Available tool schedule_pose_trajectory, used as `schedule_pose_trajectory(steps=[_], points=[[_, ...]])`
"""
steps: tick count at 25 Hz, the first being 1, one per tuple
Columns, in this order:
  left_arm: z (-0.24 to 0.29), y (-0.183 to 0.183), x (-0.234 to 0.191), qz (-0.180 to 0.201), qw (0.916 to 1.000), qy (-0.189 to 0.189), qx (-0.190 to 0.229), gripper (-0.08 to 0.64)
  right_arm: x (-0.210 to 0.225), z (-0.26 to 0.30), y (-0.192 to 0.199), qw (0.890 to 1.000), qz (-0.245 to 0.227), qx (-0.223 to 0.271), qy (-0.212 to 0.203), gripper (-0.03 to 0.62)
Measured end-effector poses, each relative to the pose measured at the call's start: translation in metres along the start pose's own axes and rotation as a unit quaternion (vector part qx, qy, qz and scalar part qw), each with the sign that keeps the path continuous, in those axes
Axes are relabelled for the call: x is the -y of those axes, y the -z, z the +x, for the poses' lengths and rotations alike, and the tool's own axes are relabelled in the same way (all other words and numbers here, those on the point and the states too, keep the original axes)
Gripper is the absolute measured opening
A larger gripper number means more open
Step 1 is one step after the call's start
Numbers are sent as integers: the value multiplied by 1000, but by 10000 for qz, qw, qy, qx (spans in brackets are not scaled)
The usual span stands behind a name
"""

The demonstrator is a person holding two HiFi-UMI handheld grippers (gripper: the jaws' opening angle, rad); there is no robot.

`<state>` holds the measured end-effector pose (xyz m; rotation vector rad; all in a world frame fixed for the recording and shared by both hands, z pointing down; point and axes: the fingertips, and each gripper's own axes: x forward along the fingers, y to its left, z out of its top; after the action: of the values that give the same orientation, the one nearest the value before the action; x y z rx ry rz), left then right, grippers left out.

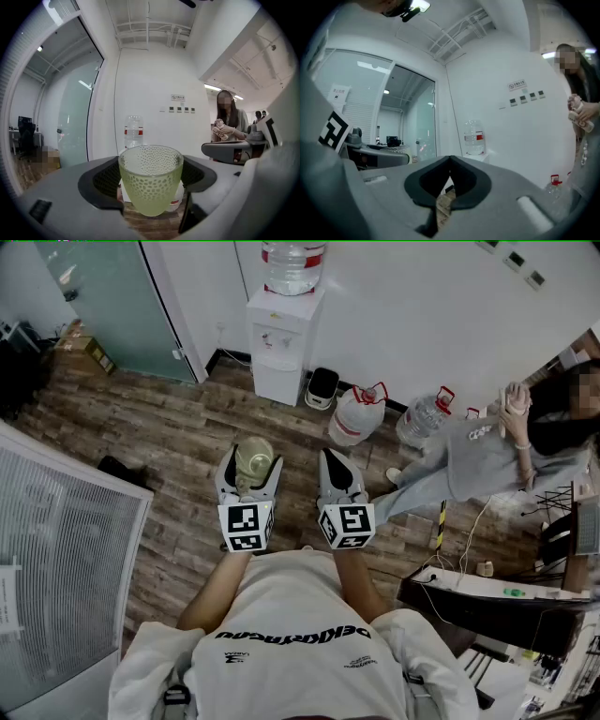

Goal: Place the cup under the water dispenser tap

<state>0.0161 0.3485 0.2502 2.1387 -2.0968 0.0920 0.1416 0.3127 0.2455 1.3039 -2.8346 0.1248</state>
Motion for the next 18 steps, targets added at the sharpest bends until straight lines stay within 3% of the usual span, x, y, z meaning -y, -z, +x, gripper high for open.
schedule_pose_trajectory(steps=[18], points=[[13,10,52,101,9998,-65,-128,370,38,-20,2,9993,228,65,-294,-2]])
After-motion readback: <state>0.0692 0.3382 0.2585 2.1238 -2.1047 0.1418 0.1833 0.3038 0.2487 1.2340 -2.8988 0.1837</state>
